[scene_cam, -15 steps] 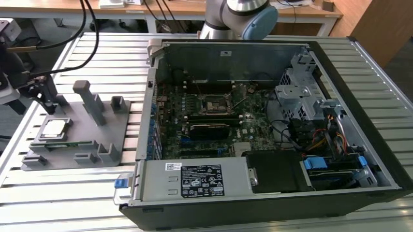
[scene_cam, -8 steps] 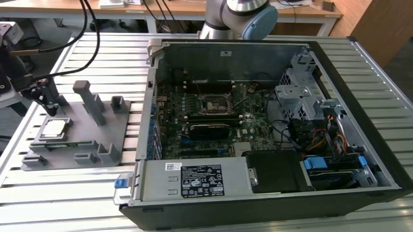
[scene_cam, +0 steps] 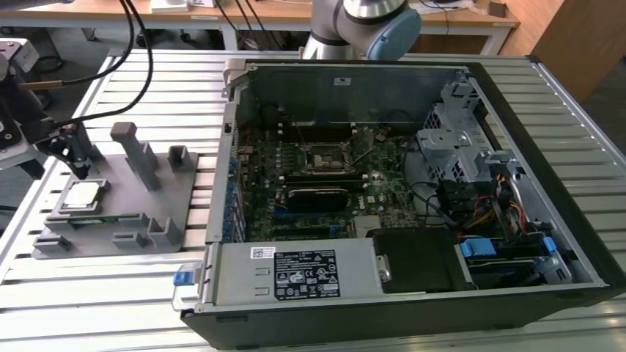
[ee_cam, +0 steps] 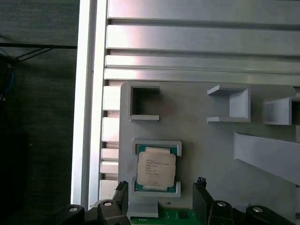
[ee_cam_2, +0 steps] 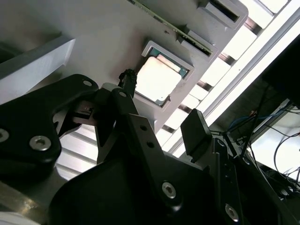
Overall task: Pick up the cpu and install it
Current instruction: 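Pick up the cpu and move it towards the insertion slot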
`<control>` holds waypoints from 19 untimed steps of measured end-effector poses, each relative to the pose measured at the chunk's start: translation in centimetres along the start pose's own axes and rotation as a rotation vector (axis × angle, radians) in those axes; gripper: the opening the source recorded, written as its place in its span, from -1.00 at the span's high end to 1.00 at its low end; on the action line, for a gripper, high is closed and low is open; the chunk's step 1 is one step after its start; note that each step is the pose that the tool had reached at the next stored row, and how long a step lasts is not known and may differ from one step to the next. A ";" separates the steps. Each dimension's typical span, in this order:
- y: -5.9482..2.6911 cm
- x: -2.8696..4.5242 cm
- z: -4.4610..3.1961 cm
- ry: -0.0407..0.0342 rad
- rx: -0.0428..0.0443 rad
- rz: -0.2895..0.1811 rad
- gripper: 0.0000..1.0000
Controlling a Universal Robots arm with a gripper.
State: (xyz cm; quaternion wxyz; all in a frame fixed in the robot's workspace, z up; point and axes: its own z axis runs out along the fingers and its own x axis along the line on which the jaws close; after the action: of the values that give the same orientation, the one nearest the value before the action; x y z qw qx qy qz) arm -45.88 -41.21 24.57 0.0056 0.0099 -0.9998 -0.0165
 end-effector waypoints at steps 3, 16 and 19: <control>0.00 -0.03 0.26 -0.0001 -0.0001 0.000 -0.30; -0.05 -0.21 1.32 0.0001 0.0001 0.000 -0.30; -0.06 -0.27 1.56 0.0001 0.0000 -0.001 -0.30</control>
State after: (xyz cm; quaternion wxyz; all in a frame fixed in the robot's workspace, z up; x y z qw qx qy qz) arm -45.62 -41.21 23.00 0.0057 0.0102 -0.9998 -0.0164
